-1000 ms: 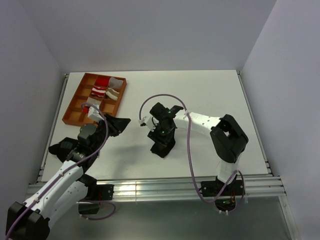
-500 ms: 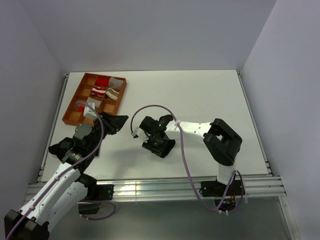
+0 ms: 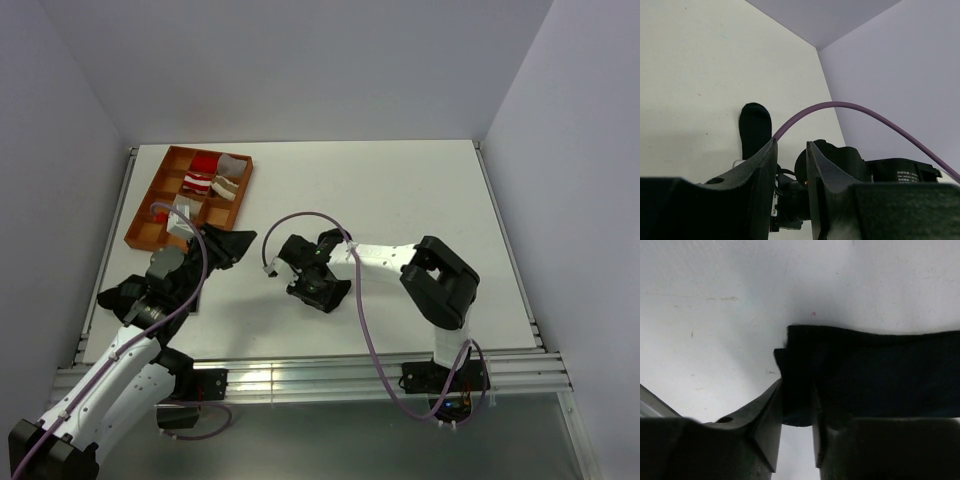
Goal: Roll the socks
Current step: Roll the sock at the center of the board.
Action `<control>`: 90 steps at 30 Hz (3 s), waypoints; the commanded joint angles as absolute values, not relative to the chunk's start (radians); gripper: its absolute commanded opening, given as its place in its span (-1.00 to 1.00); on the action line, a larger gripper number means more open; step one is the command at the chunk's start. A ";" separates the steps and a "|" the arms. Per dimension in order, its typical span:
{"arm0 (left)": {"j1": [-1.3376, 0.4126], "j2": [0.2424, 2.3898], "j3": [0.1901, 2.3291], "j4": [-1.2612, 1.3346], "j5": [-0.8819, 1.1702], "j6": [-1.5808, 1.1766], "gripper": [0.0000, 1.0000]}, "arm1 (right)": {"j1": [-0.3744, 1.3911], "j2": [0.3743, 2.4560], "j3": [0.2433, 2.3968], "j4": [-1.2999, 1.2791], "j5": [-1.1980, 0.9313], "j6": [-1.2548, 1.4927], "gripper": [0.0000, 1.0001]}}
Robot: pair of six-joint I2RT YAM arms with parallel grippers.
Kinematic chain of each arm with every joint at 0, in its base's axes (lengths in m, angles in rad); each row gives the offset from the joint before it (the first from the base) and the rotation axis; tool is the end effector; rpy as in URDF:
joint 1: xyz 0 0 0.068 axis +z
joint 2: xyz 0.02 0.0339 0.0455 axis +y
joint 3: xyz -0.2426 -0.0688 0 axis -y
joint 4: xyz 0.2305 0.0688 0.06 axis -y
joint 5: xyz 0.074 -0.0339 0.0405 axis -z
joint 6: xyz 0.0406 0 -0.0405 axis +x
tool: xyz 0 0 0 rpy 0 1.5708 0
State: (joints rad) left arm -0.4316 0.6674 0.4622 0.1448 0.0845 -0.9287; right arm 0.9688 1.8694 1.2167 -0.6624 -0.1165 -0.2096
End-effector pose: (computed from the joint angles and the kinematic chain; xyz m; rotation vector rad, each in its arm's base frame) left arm 0.1635 -0.0791 0.2685 -0.3629 1.7127 -1.0932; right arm 0.1886 0.2828 0.1424 -1.6478 2.4257 0.2985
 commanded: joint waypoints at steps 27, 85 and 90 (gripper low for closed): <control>-0.655 0.934 0.226 0.847 0.199 -0.714 -0.53 | 0.592 2.201 1.538 -1.264 -0.945 -0.618 -0.67; -0.715 1.873 0.460 1.206 0.747 -0.584 -0.21 | 0.483 2.246 1.542 -1.385 -0.985 -0.718 -0.75; -0.715 1.905 0.472 1.209 0.753 -0.591 -0.22 | 0.479 2.249 1.546 -1.407 -0.992 -0.733 -0.76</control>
State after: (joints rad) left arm -0.7113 1.8824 0.4492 1.1877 0.7113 -0.6193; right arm 0.4911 2.2650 1.5322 -1.3281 -0.9699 -0.7071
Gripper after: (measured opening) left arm 0.394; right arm 0.163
